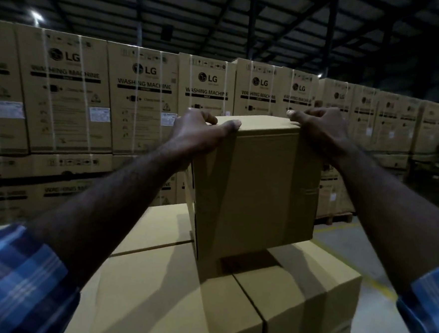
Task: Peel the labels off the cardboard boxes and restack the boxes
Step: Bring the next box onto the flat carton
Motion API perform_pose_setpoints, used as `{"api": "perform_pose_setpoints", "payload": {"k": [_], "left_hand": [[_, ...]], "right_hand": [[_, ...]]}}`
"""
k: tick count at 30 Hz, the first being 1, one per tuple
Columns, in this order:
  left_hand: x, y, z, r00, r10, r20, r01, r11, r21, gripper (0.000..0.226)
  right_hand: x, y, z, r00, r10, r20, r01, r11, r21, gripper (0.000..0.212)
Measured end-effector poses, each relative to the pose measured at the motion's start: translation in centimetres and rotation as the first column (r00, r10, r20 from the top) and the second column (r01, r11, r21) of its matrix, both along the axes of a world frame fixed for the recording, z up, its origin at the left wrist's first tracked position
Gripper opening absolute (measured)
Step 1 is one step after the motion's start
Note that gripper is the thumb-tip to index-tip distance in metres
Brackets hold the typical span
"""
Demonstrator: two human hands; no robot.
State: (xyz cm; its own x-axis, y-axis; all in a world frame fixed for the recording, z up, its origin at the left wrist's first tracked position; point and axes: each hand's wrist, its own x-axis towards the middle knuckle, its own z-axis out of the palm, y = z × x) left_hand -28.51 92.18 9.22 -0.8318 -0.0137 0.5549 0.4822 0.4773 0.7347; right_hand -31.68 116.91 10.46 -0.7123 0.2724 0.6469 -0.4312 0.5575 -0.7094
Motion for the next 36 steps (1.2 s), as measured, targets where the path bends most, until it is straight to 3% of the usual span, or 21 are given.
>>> {"api": "perform_pose_setpoints", "payload": {"k": [14, 36], "left_hand": [[-5.5, 6.5, -2.2, 0.993, 0.115, 0.038, -0.116, 0.993, 0.021, 0.064], [-8.8, 7.6, -3.9, 0.983, 0.136, 0.120, -0.137, 0.991, 0.002, 0.063]], "right_hand": [[-9.2, 6.1, -2.3, 0.990, 0.126, 0.067, -0.125, 0.992, -0.011, 0.048], [-13.9, 7.8, -4.7, 0.975, 0.155, 0.162, -0.155, 0.988, -0.009, 0.050]]}}
